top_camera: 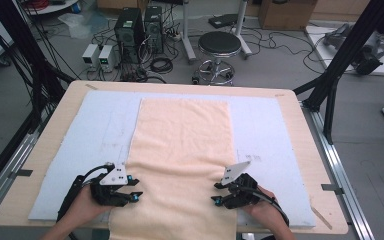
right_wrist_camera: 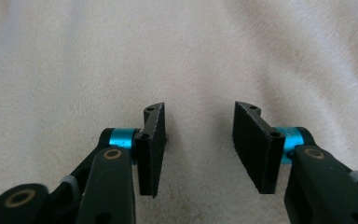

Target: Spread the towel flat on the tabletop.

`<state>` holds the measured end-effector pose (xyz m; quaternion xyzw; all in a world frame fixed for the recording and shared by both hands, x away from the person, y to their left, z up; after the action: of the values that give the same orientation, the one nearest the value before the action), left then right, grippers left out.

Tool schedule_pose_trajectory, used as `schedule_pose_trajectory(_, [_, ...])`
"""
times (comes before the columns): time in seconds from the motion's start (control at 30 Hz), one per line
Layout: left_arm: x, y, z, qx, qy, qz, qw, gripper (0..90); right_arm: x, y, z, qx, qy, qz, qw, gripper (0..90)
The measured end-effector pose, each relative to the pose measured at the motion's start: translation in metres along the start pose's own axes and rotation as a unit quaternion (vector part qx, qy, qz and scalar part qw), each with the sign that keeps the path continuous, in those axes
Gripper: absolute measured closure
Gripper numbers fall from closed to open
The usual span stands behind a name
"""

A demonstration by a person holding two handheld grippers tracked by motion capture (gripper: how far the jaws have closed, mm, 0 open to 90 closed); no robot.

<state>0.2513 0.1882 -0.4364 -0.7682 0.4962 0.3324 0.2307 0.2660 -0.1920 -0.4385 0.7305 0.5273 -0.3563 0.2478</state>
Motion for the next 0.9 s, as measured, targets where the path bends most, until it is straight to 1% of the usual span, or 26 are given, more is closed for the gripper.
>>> schedule_pose_trajectory(0.07, [-0.003, 0.003, 0.006, -0.005, 0.001, 0.006, 1.0, 58.8, -0.002, -0.003, 0.002, -0.001, -0.002, -0.006, 1.0, 54.1])
schedule_pose_trajectory(0.1, [-0.004, 0.004, 0.008, -0.01, 0.001, 0.012, 0.9999, 59.4, -0.003, -0.006, 0.003, -0.004, -0.001, -0.007, 1.0, 53.8])
schedule_pose_trajectory(0.13, [-0.006, 0.006, 0.009, -0.024, 0.005, 0.018, 0.9995, 59.9, -0.003, -0.01, 0.003, -0.011, -0.002, -0.007, 0.9999, 53.8])
schedule_pose_trajectory(0.17, [-0.008, 0.007, 0.011, -0.023, 0.003, 0.021, 0.9995, 60.5, -0.004, -0.013, 0.004, -0.016, -0.003, -0.009, 0.9998, 53.9])
schedule_pose_trajectory(0.2, [-0.009, 0.01, 0.013, -0.026, 0.005, 0.023, 0.9994, 60.5, -0.005, -0.015, 0.004, -0.018, -0.006, -0.009, 0.9998, 54.0])
schedule_pose_trajectory(0.23, [-0.011, 0.013, 0.014, -0.022, 0.002, 0.026, 0.9994, 60.5, -0.005, -0.017, 0.005, -0.023, -0.01, -0.006, 0.9997, 54.1])
schedule_pose_trajectory(0.33, [-0.016, 0.021, 0.017, -0.012, -0.006, 0.041, 0.9991, 60.9, -0.006, -0.019, 0.004, -0.028, -0.015, -0.015, 0.9994, 53.7])
schedule_pose_trajectory(0.37, [-0.017, 0.022, 0.017, -0.014, -0.005, 0.05, 0.9986, 61.1, -0.007, -0.017, 0.003, -0.023, -0.014, -0.021, 0.9994, 53.8])
schedule_pose_trajectory(0.4, [-0.019, 0.022, 0.016, -0.012, -0.002, 0.059, 0.9982, 61.3, -0.008, -0.015, 0.002, -0.014, -0.005, -0.02, 0.9997, 53.9])
schedule_pose_trajectory(0.43, [-0.02, 0.022, 0.015, -0.006, 0.009, 0.053, 0.9986, 61.2, -0.01, -0.013, 0.0, -0.01, 0.008, -0.023, 0.9996, 54.1])
schedule_pose_trajectory(0.47, [-0.019, 0.02, 0.013, -0.006, 0.018, 0.042, 0.9989, 60.5, -0.01, -0.012, -0.002, -0.007, 0.018, -0.022, 0.9996, 54.8])
schedule_pose_trajectory(0.5, [-0.017, 0.018, 0.009, -0.008, 0.024, 0.033, 0.9991, 58.4, -0.009, -0.01, -0.006, -0.011, 0.021, -0.018, 0.9996, 55.4])
schedule_pose_trajectory(0.53, [-0.015, 0.013, 0.005, -0.006, 0.026, 0.029, 0.9992, 58.6, -0.005, -0.009, -0.011, -0.017, 0.021, -0.017, 0.9995, 56.4])
schedule_pose_trajectory(0.6, [-0.007, 0.006, -0.003, -0.007, 0.032, 0.023, 0.9992, 60.9, 0.004, -0.007, -0.021, -0.027, 0.014, -0.02, 0.9993, 60.4])
schedule_pose_trajectory(0.63, [-0.004, 0.002, -0.006, -0.008, 0.033, 0.026, 0.9991, 61.7, 0.009, -0.005, -0.024, -0.028, 0.01, -0.025, 0.9993, 62.5])
schedule_pose_trajectory(0.67, [0.0, -0.002, -0.008, -0.003, 0.026, 0.034, 0.9991, 63.4, 0.013, -0.002, -0.026, -0.021, 0.006, -0.035, 0.9991, 66.9])
schedule_pose_trajectory(0.7, [0.004, -0.004, -0.009, -0.003, 0.019, 0.043, 0.9989, 66.5, 0.016, 0.0, -0.027, -0.013, -0.002, -0.046, 0.9989, 70.5])
schedule_pose_trajectory(0.73, [0.008, -0.005, -0.008, -0.003, 0.007, 0.055, 0.9985, 71.2, 0.02, 0.002, -0.027, -0.012, -0.007, -0.049, 0.9987, 72.3])
schedule_pose_trajectory(0.77, [0.01, -0.005, -0.006, 0.002, 0.006, 0.058, 0.9983, 75.1, 0.02, 0.003, -0.027, -0.009, -0.005, -0.054, 0.9985, 74.5])
schedule_pose_trajectory(0.8, [0.01, -0.005, -0.004, -0.001, 0.016, 0.055, 0.9983, 76.9, 0.02, 0.003, -0.027, -0.008, -0.005, -0.054, 0.9985, 77.2])
schedule_pose_trajectory(0.83, [0.009, -0.004, -0.002, -0.006, 0.018, 0.055, 0.9983, 78.1, 0.02, 0.002, -0.027, -0.009, -0.006, -0.054, 0.9985, 80.5])
schedule_pose_trajectory(0.87, [0.008, -0.003, -0.001, -0.01, 0.021, 0.057, 0.9981, 82.0, 0.02, 0.0, -0.027, -0.017, -0.008, -0.057, 0.9982, 83.1])
schedule_pose_trajectory(0.9, [0.007, -0.001, 0.0, -0.009, 0.022, 0.057, 0.9981, 83.6, 0.019, -0.003, -0.027, -0.024, -0.01, -0.054, 0.9982, 83.9])
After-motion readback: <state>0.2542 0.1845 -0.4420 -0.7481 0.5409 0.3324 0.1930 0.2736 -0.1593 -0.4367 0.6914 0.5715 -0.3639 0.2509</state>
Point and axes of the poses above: each handheld gripper's, and its own axes: x roughly forward along the jaws, z roughly out of its underside, y roughly to its right, the point moved 1 cm from there along x, roughly forward along the jaws, and after that the axes turned 1 degree about -y, right-handed, at the moved point
